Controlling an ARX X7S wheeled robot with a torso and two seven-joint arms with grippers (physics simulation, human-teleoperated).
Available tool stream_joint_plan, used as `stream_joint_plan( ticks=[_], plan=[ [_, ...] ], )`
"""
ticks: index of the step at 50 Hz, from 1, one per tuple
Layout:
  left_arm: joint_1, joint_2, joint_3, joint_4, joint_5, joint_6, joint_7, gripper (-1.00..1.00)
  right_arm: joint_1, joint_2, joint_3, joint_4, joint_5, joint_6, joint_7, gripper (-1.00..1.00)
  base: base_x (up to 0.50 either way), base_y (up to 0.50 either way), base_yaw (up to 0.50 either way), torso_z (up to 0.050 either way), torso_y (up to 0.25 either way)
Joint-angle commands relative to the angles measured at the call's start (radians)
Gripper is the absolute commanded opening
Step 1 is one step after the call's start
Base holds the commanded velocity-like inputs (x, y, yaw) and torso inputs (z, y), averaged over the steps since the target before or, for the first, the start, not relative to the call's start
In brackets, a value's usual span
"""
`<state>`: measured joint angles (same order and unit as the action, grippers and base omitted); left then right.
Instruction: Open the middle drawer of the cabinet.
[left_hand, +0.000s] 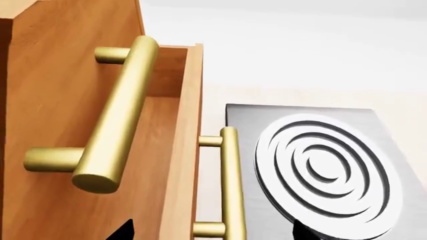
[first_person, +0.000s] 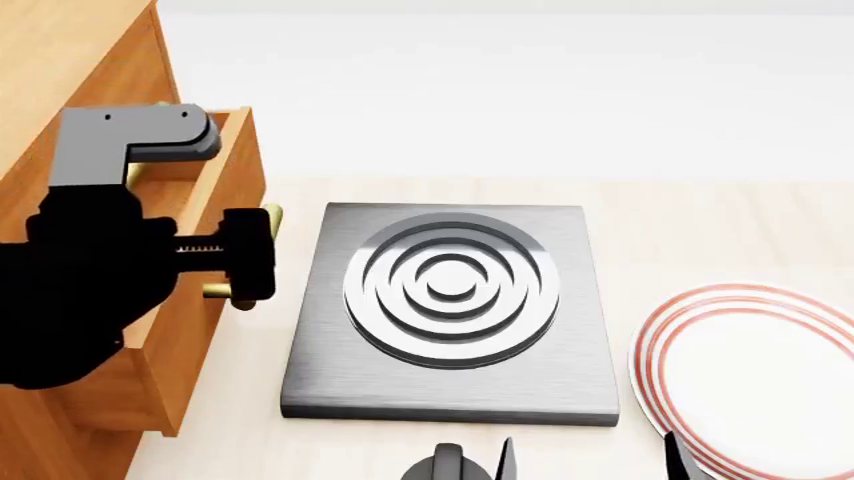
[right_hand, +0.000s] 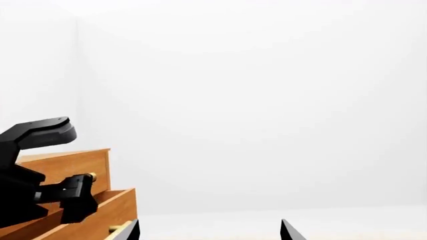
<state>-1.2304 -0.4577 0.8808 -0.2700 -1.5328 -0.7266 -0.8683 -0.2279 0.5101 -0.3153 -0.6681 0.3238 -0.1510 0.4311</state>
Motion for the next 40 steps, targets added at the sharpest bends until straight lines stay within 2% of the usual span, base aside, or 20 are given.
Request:
stream_joint_plan(
  ticks=[1, 26, 40],
  plan=[
    [0.021, 0.008, 0.025, -0.035, 0.026, 0.004, 0.036, 1.00, 0.001, 0.001, -0.001, 0.002, 0.001, -0.001, 0.002, 1.00, 0.00, 0.00, 0.00, 0.000, 0.000],
    [0.063, 0.013, 0.036, -0.080, 0.053, 0.039, 0.073, 1.00, 0.001, 0.004, -0.006, 0.003, -0.003, -0.003, 0.006, 1.00, 0.00, 0.00, 0.00, 0.000, 0.000],
    [0.053, 0.043, 0.036, -0.073, 0.038, 0.031, 0.076, 1.00, 0.002, 0.007, -0.004, 0.003, 0.002, -0.004, 0.010, 1.00, 0.00, 0.00, 0.00, 0.000, 0.000]
  ],
)
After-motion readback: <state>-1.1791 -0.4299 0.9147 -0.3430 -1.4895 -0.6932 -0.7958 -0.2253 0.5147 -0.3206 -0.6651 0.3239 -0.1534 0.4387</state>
